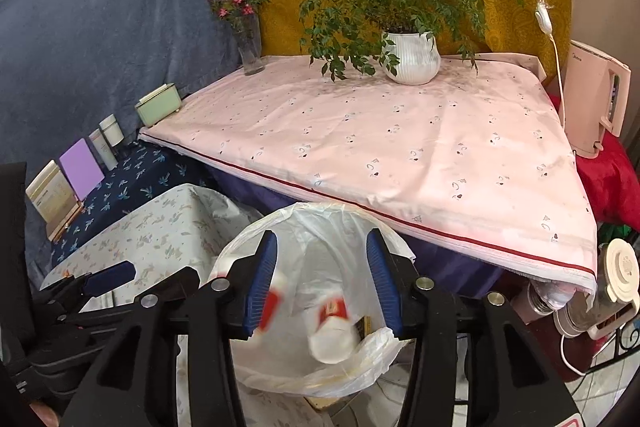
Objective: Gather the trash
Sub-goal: 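Carry both red-and-white cups over the bin and open both grippers, then move both grippers back over the remaining trash on the table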
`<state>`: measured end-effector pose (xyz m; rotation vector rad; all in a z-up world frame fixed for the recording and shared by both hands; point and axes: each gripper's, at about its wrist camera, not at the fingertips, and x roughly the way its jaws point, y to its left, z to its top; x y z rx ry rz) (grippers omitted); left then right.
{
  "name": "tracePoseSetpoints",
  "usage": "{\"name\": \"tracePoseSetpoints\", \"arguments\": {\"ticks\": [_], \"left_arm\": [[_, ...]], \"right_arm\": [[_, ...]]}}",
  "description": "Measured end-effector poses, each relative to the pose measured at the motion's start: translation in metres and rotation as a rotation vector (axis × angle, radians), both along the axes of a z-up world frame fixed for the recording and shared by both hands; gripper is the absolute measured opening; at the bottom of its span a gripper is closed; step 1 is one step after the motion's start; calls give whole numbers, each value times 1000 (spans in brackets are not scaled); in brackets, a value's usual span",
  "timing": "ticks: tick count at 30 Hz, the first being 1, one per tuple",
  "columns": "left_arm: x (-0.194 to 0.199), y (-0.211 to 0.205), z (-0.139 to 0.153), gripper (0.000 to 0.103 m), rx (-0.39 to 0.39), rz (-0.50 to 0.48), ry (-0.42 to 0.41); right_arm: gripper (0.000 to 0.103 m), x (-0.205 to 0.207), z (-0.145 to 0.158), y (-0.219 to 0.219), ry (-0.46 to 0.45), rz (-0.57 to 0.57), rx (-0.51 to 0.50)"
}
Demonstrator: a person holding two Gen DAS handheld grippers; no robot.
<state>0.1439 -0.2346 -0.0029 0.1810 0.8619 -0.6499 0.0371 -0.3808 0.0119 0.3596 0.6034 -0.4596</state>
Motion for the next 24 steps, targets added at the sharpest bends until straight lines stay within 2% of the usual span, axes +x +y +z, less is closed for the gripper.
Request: {"name": "tracePoseSetpoints", "arguments": {"ticks": [11, 16, 24], "left_arm": [[10, 25, 5, 84, -17, 68, 4], [14, 46, 10, 84, -33, 115, 4], [17, 88, 21, 84, -50, 189, -16]], "right_arm": [[51, 1, 11, 13, -18, 27, -17], [55, 2, 19, 25, -31, 46, -28], [56, 8, 33, 57, -47, 100, -48]]}}
